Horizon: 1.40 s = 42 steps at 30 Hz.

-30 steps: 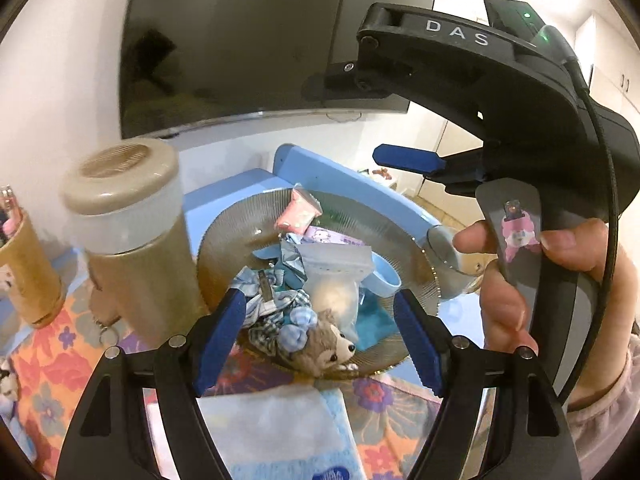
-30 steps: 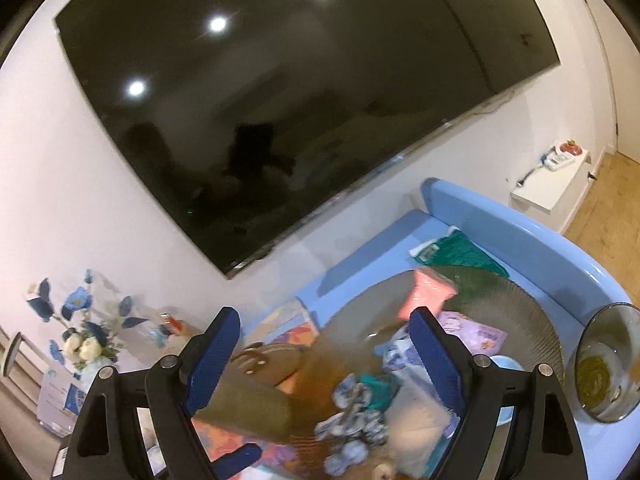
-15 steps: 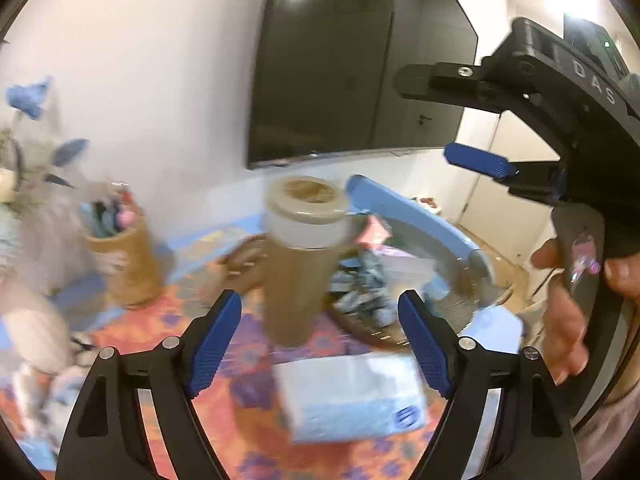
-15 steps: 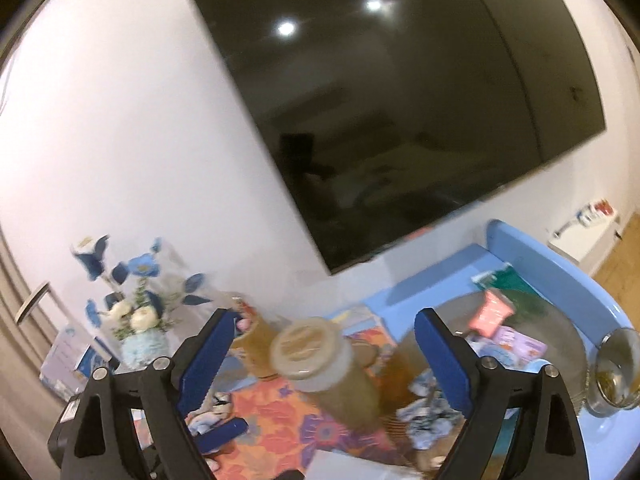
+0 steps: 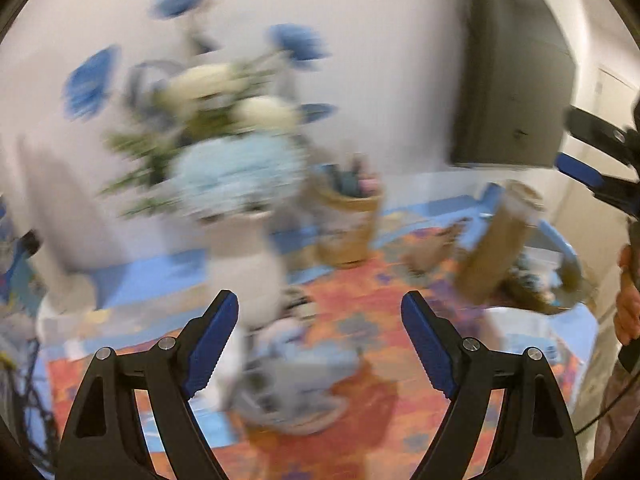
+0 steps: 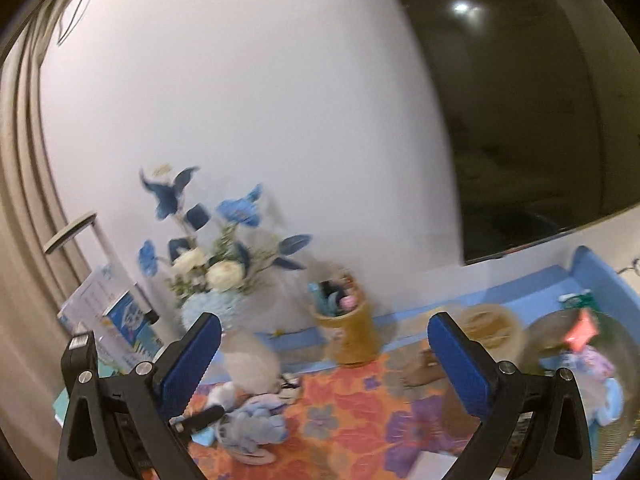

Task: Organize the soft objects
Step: 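Move both tools back to the table toward the remaining plush toys, then grasp the blue face mask with the left tool while the right tool grasps the blue plush toy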

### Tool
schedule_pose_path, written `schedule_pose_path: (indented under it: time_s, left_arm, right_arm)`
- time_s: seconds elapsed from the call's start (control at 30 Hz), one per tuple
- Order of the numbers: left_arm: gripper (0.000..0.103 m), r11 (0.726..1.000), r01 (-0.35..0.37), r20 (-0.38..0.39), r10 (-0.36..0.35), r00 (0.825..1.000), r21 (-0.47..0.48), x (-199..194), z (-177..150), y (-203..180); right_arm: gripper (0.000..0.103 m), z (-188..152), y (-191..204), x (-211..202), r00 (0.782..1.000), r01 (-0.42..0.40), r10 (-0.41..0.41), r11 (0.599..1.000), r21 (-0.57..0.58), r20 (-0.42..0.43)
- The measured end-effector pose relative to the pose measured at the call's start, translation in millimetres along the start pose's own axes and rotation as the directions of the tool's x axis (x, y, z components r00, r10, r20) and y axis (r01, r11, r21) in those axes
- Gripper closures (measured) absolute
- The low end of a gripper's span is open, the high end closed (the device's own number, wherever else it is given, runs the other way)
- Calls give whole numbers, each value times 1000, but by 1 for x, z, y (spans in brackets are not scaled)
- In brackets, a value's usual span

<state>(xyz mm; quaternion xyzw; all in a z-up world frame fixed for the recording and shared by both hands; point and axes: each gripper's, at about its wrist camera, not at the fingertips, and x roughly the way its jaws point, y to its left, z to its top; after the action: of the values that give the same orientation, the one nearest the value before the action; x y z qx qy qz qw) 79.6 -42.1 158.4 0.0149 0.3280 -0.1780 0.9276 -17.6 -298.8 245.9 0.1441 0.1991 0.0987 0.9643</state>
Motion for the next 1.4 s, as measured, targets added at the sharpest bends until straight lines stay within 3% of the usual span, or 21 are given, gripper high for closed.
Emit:
schedule_pose_path:
  time_s: [0.23,0.37,0.5,0.77,1.0,1.27,1.4]
  left_arm:
    - [20,993,-79,-22,78,997,-89,-2,-35,74]
    - [20,989,-112,-52,107,993,-98,5,-57,97]
    - [20,989,-88,-78,79,994,-118,18,-78,110]
    - [20,995,-49,-159,35,987,-89,48,-104,113]
    - [20,991,-19,-210,-9,978,-132,69,-118,118]
    - [18,991,-30,-204,3,979,-128,79,-124,122]
    - [7,995,-33,-214,13,977,-92,84,-124,117]
  right_arm:
    - [0,-36,49,48,992,-128,128,992,-9,-15]
    - [0,-60,76,86,980,-170,168,985,-9,-105]
    - [0,-88,92,117,963,-178,173,984,-9,-206]
    - [0,-143,87,158,937,-139,142,990,33,-318]
    - [0,-164,84,183,925,-108,107,994,15,-366]
    - [0,-185,76,208,903,-85,84,996,16,-421]
    - [0,-192,62,215,897,-132,168,985,115,-409]
